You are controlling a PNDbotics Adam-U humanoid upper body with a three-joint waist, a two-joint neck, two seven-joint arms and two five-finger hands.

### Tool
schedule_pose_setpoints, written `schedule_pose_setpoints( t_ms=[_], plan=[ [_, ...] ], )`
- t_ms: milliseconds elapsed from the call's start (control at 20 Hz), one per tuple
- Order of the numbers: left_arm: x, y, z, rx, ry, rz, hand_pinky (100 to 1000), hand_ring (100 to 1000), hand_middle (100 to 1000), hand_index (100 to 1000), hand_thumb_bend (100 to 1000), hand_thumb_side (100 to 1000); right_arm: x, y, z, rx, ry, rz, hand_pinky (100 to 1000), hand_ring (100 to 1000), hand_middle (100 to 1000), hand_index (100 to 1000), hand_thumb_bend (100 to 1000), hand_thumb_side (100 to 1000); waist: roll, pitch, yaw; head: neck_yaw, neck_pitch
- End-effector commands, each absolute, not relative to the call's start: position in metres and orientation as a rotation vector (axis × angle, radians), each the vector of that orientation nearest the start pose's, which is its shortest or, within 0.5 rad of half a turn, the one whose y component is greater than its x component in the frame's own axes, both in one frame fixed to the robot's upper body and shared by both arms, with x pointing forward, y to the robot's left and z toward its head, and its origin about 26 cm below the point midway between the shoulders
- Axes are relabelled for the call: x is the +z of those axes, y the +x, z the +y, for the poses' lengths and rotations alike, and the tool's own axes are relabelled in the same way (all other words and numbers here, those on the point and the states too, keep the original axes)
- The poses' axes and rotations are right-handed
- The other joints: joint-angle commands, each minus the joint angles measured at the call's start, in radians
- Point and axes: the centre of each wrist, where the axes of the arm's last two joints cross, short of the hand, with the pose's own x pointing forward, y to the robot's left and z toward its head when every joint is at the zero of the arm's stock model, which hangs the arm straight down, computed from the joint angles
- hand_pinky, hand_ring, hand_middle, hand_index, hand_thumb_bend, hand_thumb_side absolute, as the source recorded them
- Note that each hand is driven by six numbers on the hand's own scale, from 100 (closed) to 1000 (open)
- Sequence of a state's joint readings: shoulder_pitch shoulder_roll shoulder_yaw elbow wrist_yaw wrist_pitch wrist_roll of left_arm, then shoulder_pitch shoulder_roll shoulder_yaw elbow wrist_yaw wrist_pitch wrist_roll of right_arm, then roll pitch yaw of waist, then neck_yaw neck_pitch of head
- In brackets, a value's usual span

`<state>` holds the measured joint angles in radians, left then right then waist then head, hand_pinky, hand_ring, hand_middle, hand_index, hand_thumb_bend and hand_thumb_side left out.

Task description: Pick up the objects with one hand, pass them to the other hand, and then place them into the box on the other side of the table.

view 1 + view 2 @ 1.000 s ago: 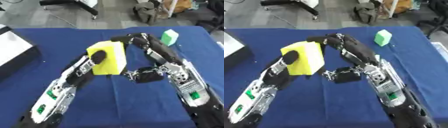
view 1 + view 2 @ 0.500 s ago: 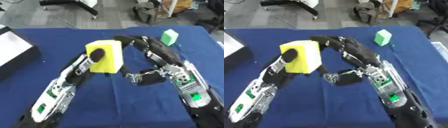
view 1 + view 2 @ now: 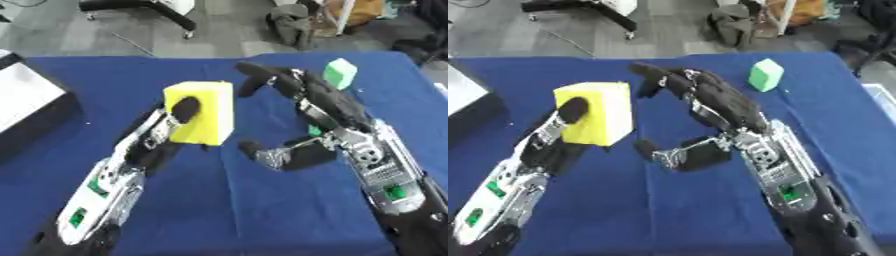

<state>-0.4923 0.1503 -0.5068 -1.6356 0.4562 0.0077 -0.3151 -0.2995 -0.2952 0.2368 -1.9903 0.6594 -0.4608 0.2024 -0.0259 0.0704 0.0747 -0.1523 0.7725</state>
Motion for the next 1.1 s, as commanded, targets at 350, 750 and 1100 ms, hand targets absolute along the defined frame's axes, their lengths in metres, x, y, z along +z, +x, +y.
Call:
schedule_pose_setpoints(
  t_ms=[350, 750, 1100],
  plan=[
    [0.134, 0.344, 0.127, -0.670, -0.801, -1.862, 739, 314, 128, 377, 100, 618, 0.180, 0.293, -0.216, -1.524, 0.701, 2.983, 677, 632, 627, 1000, 264, 321, 0.004, -0.014, -0.007, 0.045, -0.002],
    [0.187, 0.372, 0.245, -0.589, -0.011, -2.057, 716, 319, 119, 386, 100, 464, 0.166, 0.288, -0.240, -1.442, 0.925, 3.076, 668, 625, 623, 1000, 128, 349, 0.019, -0.025, -0.036, 0.366, -0.002],
    [0.222, 0.406, 0.343, -0.719, 1.192, -1.713, 631, 331, 132, 394, 285, 100, 0.151, 0.281, -0.246, -1.481, 0.994, 3.119, 664, 623, 621, 1000, 100, 379, 0.030, -0.051, -0.078, 0.462, -0.002]
  ],
)
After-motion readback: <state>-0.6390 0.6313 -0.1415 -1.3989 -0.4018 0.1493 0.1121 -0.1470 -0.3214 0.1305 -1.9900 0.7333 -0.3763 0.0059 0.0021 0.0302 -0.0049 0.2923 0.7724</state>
